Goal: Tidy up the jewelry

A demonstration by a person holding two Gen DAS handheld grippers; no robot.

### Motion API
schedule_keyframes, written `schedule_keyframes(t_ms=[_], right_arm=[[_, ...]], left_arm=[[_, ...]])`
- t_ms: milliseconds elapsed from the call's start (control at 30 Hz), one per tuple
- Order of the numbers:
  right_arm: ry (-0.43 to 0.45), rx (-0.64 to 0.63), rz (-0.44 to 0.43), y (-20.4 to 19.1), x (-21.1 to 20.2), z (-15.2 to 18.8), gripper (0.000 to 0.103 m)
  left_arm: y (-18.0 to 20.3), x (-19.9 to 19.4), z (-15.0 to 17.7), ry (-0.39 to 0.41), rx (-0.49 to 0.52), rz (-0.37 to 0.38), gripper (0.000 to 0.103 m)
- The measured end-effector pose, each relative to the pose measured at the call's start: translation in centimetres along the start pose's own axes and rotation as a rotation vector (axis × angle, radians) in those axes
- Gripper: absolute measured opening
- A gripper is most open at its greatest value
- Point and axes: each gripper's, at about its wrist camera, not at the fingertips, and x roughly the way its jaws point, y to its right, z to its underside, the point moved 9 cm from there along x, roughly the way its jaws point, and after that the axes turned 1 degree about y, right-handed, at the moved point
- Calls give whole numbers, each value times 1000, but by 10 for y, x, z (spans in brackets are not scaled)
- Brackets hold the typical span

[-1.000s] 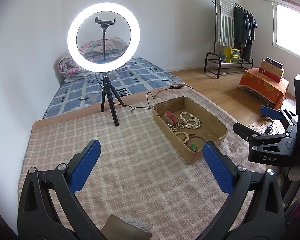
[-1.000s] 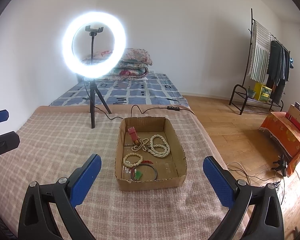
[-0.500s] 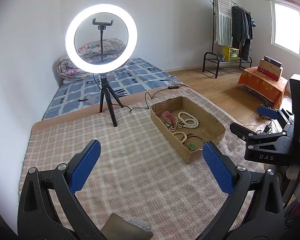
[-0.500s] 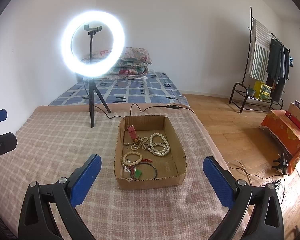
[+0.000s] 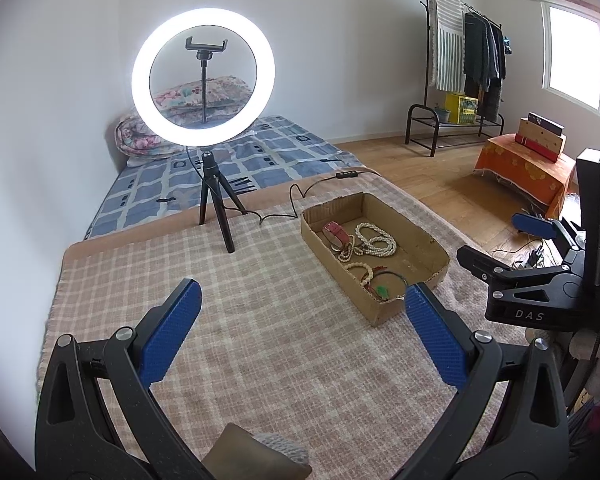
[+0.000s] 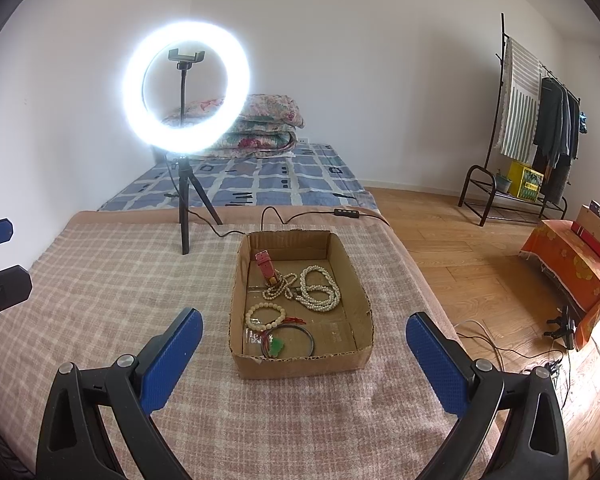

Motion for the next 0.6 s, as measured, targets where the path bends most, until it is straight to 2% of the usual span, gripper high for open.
schedule_keyframes(t_ms=[600], right_arm=[[-19,-13,-7,-3,4,4,103]], left_arm=[[-2,-3,2,5,9,-12,103]])
